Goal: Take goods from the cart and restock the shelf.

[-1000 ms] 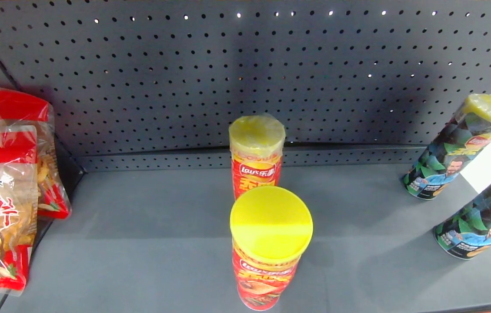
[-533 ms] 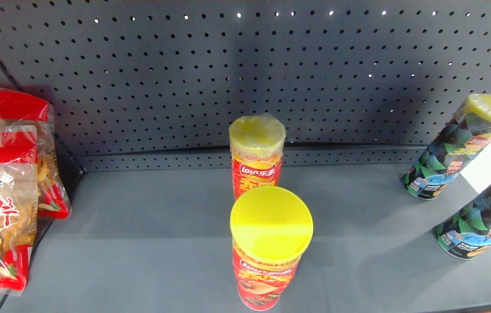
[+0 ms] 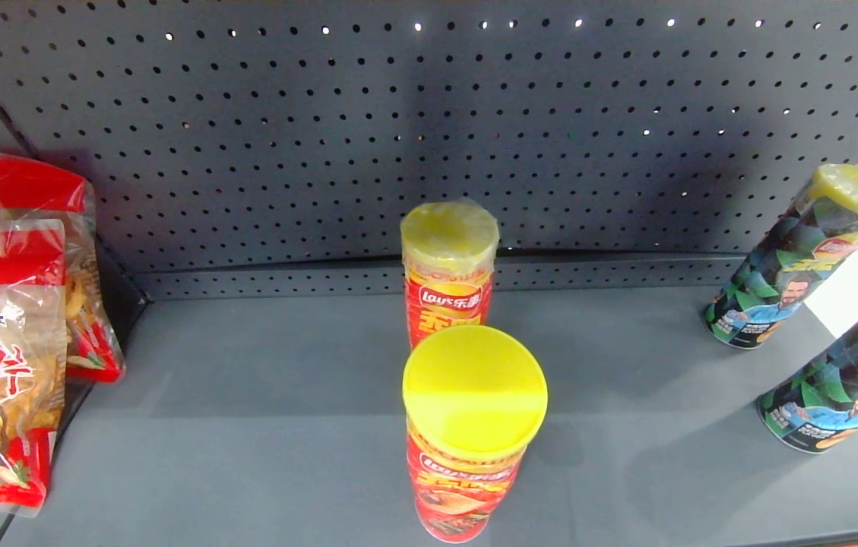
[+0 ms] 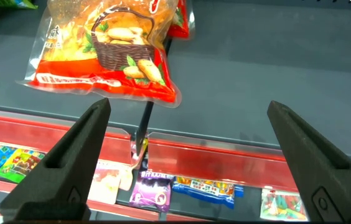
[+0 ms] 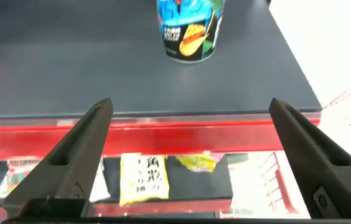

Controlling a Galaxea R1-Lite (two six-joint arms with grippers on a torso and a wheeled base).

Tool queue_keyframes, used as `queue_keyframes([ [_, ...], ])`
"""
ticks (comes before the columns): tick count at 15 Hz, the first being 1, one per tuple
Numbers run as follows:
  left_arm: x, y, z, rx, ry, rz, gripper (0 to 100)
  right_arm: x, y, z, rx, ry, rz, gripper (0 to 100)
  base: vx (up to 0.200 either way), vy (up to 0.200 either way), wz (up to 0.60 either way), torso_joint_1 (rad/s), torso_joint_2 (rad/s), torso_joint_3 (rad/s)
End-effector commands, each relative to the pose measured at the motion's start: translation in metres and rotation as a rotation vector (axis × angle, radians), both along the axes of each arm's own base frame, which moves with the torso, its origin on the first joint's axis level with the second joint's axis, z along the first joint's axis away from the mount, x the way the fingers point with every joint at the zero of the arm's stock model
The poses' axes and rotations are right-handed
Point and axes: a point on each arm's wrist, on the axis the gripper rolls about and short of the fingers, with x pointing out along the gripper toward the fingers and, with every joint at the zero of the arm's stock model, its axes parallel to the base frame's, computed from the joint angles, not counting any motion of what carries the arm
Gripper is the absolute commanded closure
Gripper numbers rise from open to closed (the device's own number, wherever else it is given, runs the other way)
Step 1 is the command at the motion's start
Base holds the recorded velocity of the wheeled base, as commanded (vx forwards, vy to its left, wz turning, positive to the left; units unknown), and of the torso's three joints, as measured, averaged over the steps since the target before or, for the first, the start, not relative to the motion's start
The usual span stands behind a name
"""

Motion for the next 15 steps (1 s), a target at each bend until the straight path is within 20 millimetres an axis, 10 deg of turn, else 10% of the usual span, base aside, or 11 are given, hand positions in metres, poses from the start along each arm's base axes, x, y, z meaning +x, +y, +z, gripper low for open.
queue_keyframes([
  [1,0.0001,0.0000,0.0002,0.000,0.000,0.002,0,-0.0026,-0.0001,-0.0014,0.006,-0.028,0.005,0,0.000,0.000,0.00,0.000,0.00,0.000],
  [15,0.0001,0.0000,0.0002,0.000,0.000,0.002,0,-0.0026,-0.0002,-0.0014,0.018,-0.028,0.000,0,0.000,0.000,0.00,0.000,0.00,0.000],
])
